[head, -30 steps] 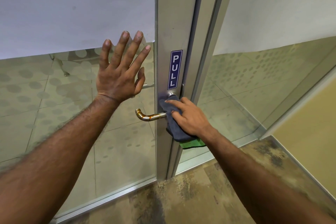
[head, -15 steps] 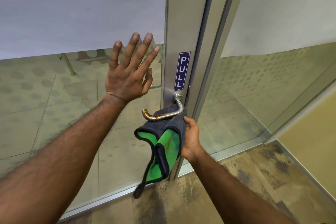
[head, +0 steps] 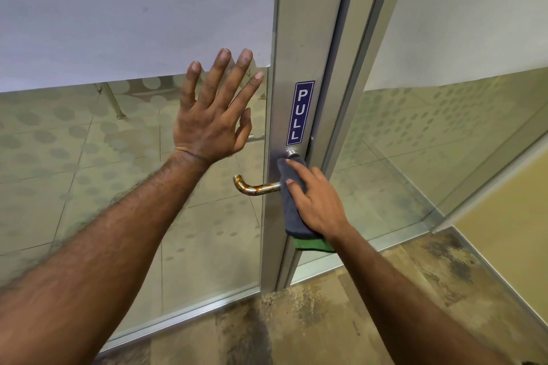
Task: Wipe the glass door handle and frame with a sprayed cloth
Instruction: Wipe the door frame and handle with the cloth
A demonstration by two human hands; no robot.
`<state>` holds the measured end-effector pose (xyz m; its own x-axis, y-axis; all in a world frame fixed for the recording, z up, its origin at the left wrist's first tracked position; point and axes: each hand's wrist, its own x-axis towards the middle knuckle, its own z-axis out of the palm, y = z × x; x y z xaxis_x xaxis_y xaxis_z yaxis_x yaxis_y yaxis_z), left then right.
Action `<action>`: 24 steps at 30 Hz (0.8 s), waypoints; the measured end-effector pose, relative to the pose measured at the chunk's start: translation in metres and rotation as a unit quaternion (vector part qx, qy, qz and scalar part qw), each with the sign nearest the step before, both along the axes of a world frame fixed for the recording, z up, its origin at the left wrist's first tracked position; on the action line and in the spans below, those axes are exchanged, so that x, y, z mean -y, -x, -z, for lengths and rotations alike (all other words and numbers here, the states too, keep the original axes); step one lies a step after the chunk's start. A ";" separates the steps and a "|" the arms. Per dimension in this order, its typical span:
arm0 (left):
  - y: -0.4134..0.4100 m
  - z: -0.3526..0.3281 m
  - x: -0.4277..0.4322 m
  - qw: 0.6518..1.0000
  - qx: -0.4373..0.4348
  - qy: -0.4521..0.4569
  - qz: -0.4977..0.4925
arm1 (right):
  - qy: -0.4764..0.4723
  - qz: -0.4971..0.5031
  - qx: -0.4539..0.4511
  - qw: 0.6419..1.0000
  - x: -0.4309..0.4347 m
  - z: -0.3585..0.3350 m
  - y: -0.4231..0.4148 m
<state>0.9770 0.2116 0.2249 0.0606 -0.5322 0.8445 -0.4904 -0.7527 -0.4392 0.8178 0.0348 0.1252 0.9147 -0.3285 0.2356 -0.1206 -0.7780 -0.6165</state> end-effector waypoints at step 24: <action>-0.001 -0.001 0.001 1.000 0.012 0.001 0.003 | -0.768 0.059 0.080 0.633 -0.040 0.026 -0.001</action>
